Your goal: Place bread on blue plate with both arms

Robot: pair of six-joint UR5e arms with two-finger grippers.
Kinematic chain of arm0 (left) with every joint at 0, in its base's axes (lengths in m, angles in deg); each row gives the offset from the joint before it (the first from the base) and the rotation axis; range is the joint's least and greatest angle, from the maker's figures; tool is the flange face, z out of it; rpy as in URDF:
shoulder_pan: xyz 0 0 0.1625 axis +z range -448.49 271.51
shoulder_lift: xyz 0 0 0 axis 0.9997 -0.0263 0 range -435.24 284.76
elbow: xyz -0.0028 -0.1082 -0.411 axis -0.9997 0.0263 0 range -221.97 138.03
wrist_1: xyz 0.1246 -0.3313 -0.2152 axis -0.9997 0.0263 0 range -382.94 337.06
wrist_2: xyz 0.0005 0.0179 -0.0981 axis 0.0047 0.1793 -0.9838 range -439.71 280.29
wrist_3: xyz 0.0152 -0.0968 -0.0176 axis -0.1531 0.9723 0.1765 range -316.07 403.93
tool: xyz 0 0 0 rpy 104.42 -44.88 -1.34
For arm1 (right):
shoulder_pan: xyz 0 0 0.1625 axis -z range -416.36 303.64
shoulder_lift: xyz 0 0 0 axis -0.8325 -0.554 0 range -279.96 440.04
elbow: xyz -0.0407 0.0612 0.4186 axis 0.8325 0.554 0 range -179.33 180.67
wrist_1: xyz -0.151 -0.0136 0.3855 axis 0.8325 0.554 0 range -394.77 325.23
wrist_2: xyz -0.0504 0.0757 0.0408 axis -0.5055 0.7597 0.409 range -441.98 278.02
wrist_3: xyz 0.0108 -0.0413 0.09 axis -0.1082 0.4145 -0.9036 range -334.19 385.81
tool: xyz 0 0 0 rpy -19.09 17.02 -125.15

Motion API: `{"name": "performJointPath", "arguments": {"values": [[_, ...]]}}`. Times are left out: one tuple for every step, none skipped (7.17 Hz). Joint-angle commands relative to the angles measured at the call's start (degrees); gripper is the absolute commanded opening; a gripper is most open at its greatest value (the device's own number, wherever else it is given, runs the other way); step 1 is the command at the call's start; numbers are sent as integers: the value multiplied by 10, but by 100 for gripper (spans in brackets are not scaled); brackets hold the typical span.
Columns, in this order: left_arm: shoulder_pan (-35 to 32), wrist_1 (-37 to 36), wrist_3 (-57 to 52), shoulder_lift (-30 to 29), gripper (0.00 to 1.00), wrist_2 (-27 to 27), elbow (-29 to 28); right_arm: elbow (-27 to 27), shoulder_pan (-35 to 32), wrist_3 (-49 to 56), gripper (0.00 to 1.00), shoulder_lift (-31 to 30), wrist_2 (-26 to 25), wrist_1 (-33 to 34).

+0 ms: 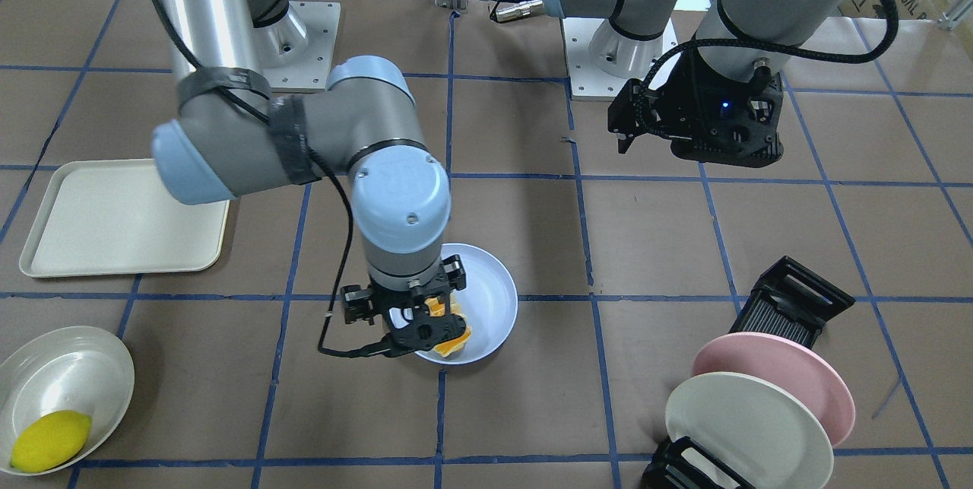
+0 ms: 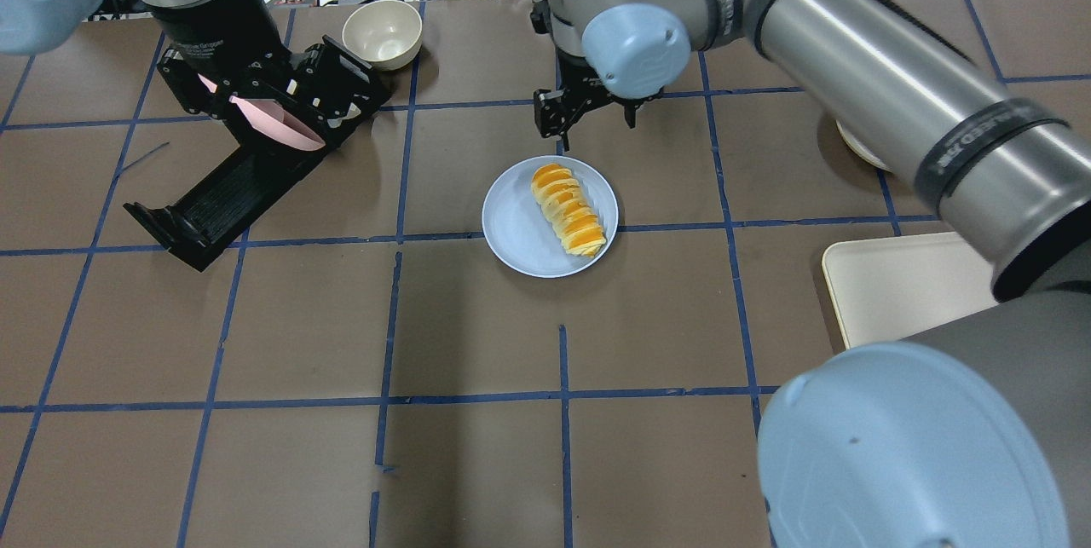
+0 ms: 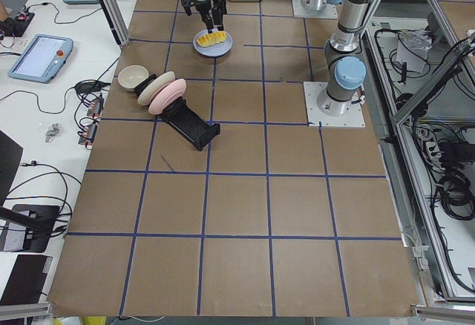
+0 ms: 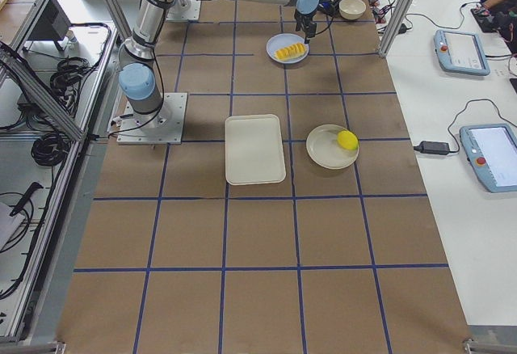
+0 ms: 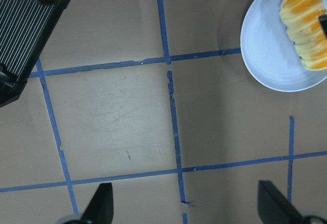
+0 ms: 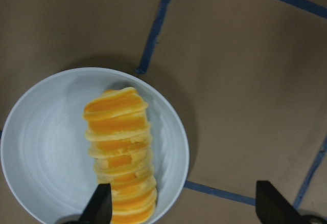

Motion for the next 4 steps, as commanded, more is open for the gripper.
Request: {"name": "performJointPath", "arguments": {"values": [[0,0,0,1,100,2,-1,75,96,-5,100,-13,29,-68],[0,0,1,-1,100,2,-1,104,127,-2,100,-23,47,-65],[0,0,1,2,100,3,-1,110,138,1,100,-58,69,-66],[1,1,1,1,100,3,-1,97,137,31,100,-88,60,-68]]}}
